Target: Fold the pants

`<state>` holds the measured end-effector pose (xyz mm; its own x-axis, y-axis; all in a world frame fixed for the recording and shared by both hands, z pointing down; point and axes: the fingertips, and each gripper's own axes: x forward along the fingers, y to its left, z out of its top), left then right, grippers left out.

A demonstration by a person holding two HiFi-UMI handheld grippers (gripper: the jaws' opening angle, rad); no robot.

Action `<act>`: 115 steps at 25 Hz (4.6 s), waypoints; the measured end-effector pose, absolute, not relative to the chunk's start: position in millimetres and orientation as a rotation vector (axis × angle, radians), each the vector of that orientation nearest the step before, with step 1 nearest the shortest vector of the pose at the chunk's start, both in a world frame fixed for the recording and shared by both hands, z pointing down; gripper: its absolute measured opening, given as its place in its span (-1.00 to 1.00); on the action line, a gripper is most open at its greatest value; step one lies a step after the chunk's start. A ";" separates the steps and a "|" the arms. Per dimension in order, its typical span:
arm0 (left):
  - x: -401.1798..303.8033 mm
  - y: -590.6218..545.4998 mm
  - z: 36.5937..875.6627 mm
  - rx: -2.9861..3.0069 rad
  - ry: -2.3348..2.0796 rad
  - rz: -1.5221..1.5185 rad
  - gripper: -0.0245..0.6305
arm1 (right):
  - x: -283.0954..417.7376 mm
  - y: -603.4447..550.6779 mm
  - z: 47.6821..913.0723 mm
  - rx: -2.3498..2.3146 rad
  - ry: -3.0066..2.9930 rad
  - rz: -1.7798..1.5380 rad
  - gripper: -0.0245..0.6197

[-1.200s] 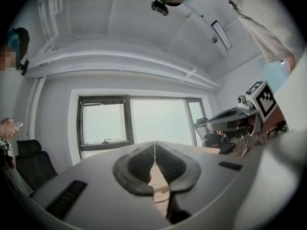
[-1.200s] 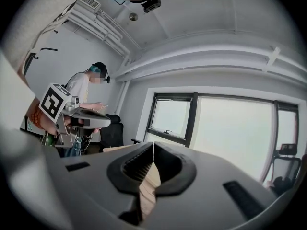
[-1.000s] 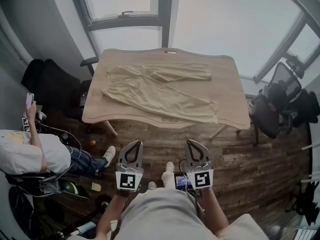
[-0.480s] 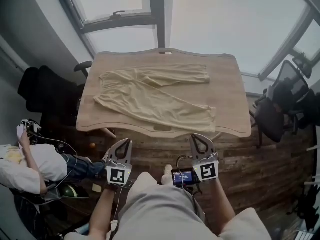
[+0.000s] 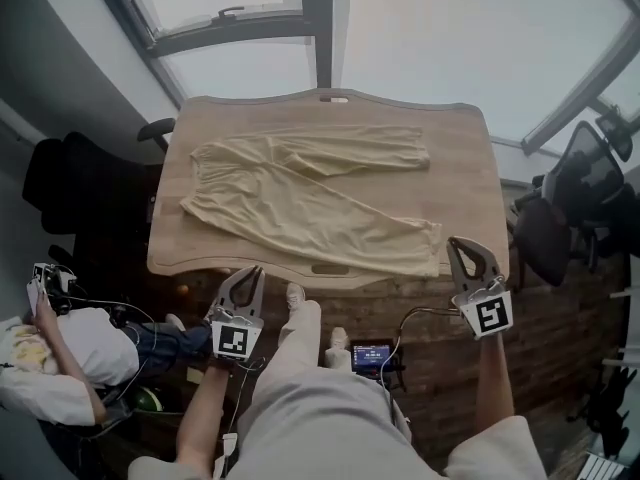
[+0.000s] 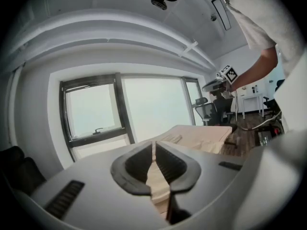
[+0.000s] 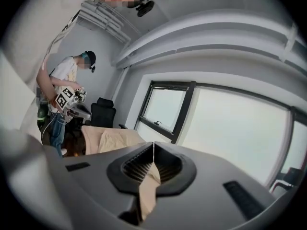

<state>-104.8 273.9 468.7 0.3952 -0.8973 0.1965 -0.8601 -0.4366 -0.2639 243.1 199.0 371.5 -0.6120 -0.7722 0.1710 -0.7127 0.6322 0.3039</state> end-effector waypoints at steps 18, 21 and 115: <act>-183.0 187.9 689.6 -2.634 0.797 -1.271 -0.57 | 149.9 191.3 650.8 0.582 -2.106 -0.064 -0.63; -190.0 187.6 720.8 -2.572 0.694 -1.404 -0.54 | 150.8 212.0 700.1 0.358 -2.020 -0.103 -0.59; -360.0 121.4 683.2 -2.419 1.012 -1.917 -0.86 | 285.5 104.8 661.4 0.556 -2.103 0.346 -0.89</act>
<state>-360.0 121.4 683.2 0.1118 -0.4003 0.9096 -0.5251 -0.8009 -0.2879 285.5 104.8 661.4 -0.4891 -0.2562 0.8338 -0.5101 0.8594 -0.0351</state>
